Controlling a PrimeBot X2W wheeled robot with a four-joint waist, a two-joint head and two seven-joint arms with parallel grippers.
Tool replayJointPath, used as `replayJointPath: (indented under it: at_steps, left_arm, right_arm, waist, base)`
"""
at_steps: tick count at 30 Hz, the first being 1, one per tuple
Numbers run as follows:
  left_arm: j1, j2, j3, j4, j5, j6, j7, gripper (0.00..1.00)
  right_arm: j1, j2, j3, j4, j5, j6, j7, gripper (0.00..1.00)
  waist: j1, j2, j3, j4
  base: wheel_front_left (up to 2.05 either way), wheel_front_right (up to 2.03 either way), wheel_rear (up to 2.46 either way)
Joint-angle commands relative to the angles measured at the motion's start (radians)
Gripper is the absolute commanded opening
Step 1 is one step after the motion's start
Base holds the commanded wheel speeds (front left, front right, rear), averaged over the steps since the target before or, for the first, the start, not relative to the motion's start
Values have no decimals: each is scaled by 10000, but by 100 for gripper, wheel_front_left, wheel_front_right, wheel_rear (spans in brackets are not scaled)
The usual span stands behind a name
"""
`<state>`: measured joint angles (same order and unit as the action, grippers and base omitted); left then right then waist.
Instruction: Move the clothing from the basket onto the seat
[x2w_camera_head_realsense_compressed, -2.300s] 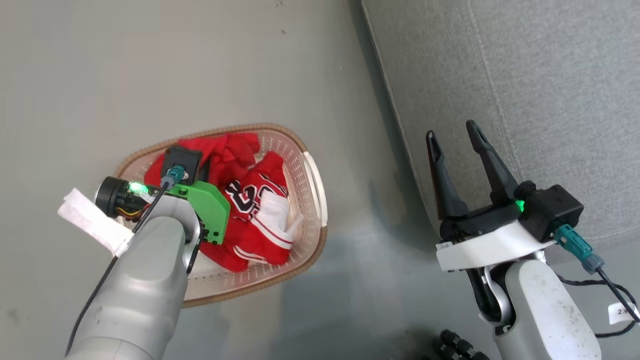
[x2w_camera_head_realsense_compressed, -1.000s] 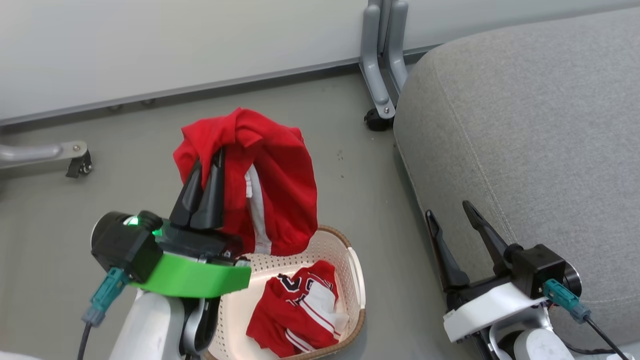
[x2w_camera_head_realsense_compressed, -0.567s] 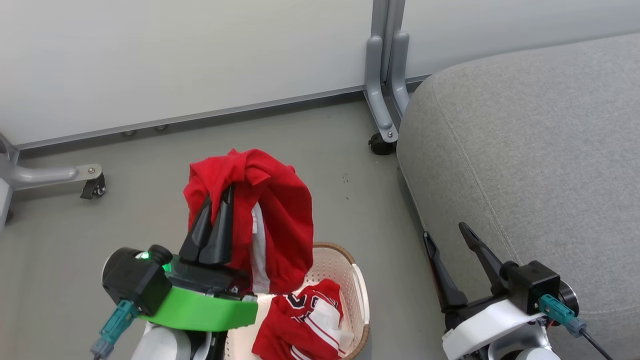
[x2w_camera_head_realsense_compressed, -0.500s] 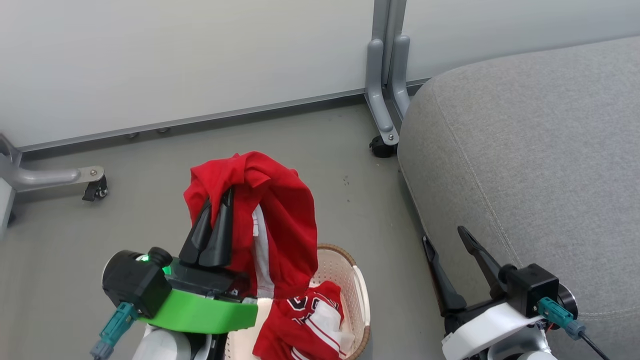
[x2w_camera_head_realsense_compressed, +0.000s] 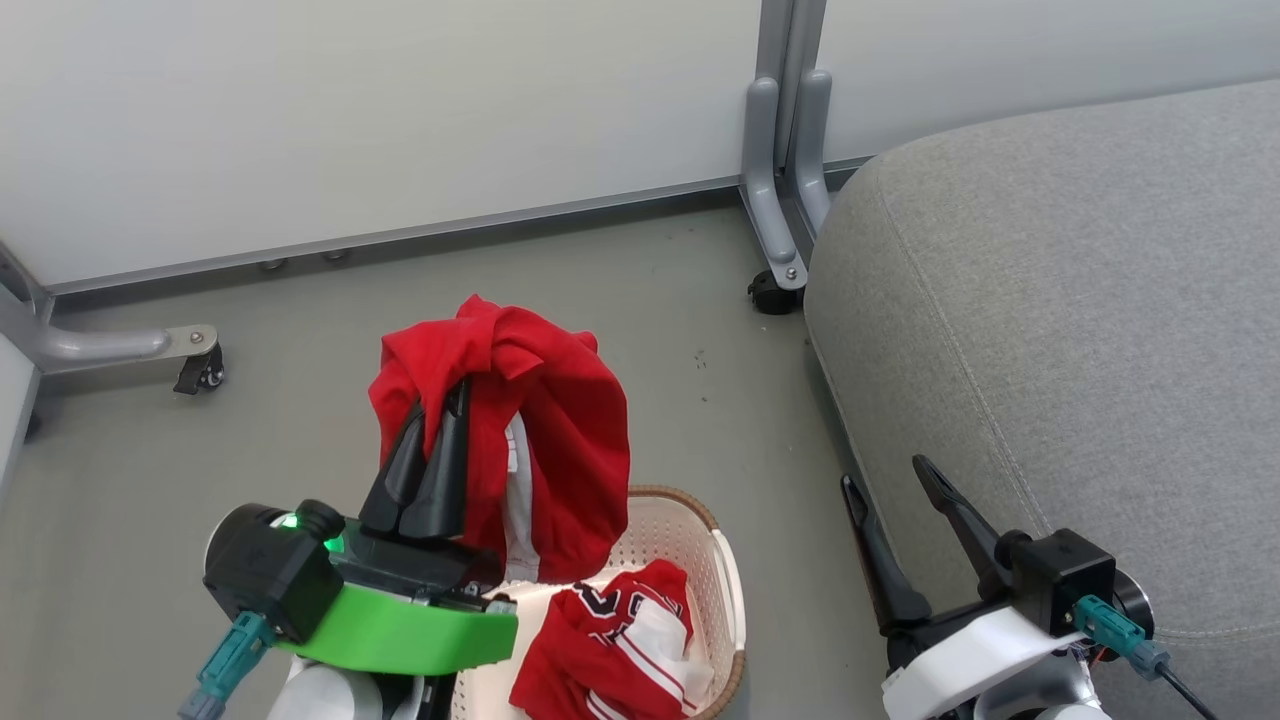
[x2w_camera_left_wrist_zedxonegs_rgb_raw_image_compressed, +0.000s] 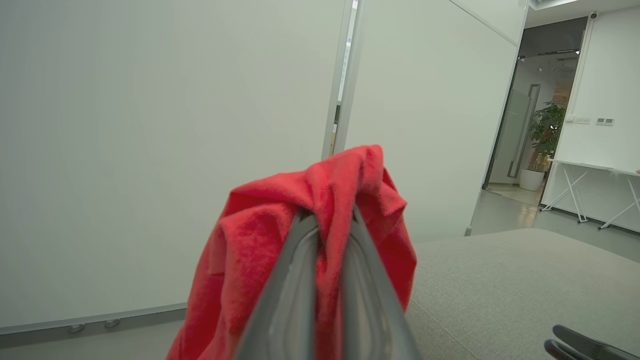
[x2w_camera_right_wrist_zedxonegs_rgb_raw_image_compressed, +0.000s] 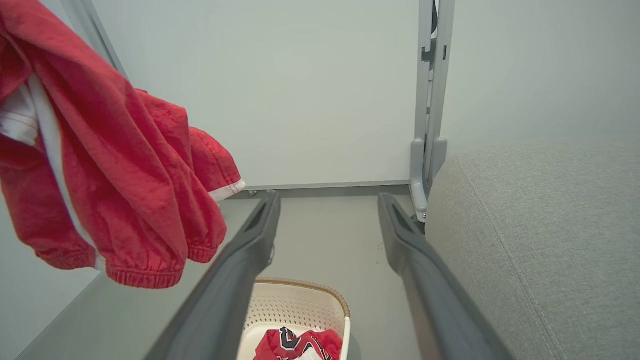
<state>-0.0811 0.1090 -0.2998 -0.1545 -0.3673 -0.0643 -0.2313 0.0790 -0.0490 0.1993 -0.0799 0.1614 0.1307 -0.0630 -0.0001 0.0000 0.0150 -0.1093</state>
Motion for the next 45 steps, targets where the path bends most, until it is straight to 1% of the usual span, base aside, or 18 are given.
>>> replayJointPath:
  at_steps: [1, 7, 10, 15, 19, 24, 34, 41, 42, 43, 44, 45]
  left_arm:
    - [77, 68, -17, -10, -16, 47, -22, 0]
    - [-86, 141, -67, -70, -1, -6, -31, 0]
    - [-173, 148, -119, -112, 4, -40, -40, 0]
    - [-328, 148, -273, -166, 25, -85, -2, 0]
    - [-449, 160, -402, -184, 33, -125, 48, 0]
    - [-570, 121, -641, -155, 19, -183, 107, 0]
    - [-714, 31, -1048, -202, -58, -254, 174, 0]
    - [-744, 51, -1208, -190, -124, -292, 238, 0]
    - [-746, 56, -1211, -187, -132, -284, 230, 0]
    - [-747, 59, -1221, -188, -138, -271, 223, 0]
    - [-748, 62, -1227, -194, -138, -261, 223, 0]
    - [-751, 68, -1230, -206, -142, -247, 219, 0]
  right_arm:
    - [111, -30, -8, -45, 22, 1, 34, 100]
    - [-137, -136, 300, 7, 19, 1, 54, 100]
    - [-410, -303, 718, 98, 164, 1, 66, 100]
    - [-1186, -587, 1811, 480, 796, 1, 26, 100]
    - [-2123, -809, 2922, 1014, 1392, 1, -57, 100]
    - [-3464, -876, 4169, 1923, 1890, 1, -315, 100]
    - [-5639, -764, 5722, 3879, 2442, 1, -1089, 100]
    - [-6681, -613, 6877, 4639, 3112, 1, -1474, 100]
    - [-6772, -594, 6988, 4702, 3190, 1, -1515, 96]
    - [-6887, -582, 7134, 4780, 3298, 1, -1526, 47]
    - [-6970, -574, 7252, 4840, 3390, 1, -1544, 15]
    - [-7071, -578, 7346, 4903, 3489, 1, -1600, 0]
  waist:
    - [1, 0, 8, 8]
    - [1, 0, 62, 58]
    - [1, 0, 95, 88]
    - [1, 0, 205, 219]
    - [1, 0, 298, 311]
    - [1, 0, 381, 451]
    - [1, 0, 464, 747]
    - [1, 0, 486, 839]
    - [1, 0, 485, 839]
    - [1, 0, 484, 842]
    - [1, 0, 486, 845]
    - [1, 0, 487, 843]
  base:
    - [0, 0, 0]
    - [0, 0, 0]
    - [0, 0, 0]
    - [0, 0, 0]
    - [0, 0, 0]
    - [0, 0, 0]
    - [0, 0, 0]
    - [0, 0, 0]
    - [0, 0, 0]
    - [0, 0, 0]
    - [0, 0, 0]
    - [0, 0, 0]
